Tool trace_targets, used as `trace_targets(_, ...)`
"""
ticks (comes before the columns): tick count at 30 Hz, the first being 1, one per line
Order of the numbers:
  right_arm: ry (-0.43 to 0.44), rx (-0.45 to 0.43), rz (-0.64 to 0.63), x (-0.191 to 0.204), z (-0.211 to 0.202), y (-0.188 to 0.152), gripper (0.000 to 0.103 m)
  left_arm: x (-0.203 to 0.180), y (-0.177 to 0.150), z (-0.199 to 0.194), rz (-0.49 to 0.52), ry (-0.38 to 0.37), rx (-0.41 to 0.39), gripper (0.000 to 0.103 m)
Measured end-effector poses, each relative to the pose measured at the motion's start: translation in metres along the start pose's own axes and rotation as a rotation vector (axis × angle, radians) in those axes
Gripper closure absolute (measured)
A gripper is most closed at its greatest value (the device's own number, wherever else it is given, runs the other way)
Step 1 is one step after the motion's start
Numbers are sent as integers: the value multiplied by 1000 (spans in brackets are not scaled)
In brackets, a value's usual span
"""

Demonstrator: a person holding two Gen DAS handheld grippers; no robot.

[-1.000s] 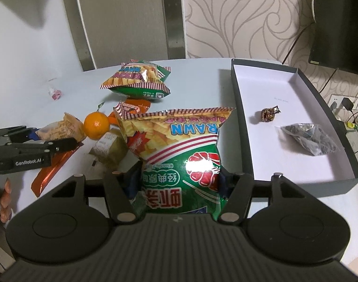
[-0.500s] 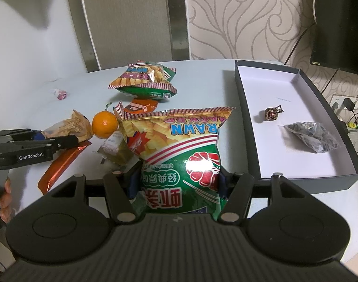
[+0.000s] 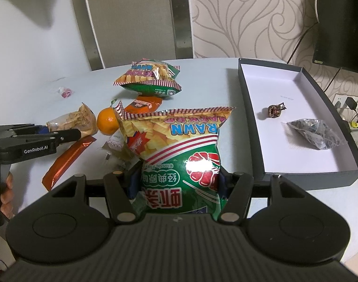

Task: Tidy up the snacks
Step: 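Grasp the green shrimp chip bag with the right gripper while the left gripper grasps the clear pastry bag, then lift and carry both held bags toward the black box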

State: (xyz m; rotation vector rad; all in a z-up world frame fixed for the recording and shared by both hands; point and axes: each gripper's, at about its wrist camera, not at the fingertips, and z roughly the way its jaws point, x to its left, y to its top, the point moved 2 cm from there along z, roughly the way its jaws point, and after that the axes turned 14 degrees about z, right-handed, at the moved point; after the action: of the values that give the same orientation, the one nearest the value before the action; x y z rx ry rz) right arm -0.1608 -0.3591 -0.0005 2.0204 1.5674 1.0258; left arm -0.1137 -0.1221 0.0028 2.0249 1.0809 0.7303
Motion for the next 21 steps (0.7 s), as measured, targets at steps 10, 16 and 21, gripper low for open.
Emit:
trace_targets(10,-20,22,2,-4,8,-6,37,-5,-1,6,24,38,3,68)
trace_targets(16,-32,21,8,-3,11,-5,35,-5,0,7,19,35,6,66)
trace_targets(21,-19,28,-14,-1,10,-5,37,-4,1,6,15,14,1,68)
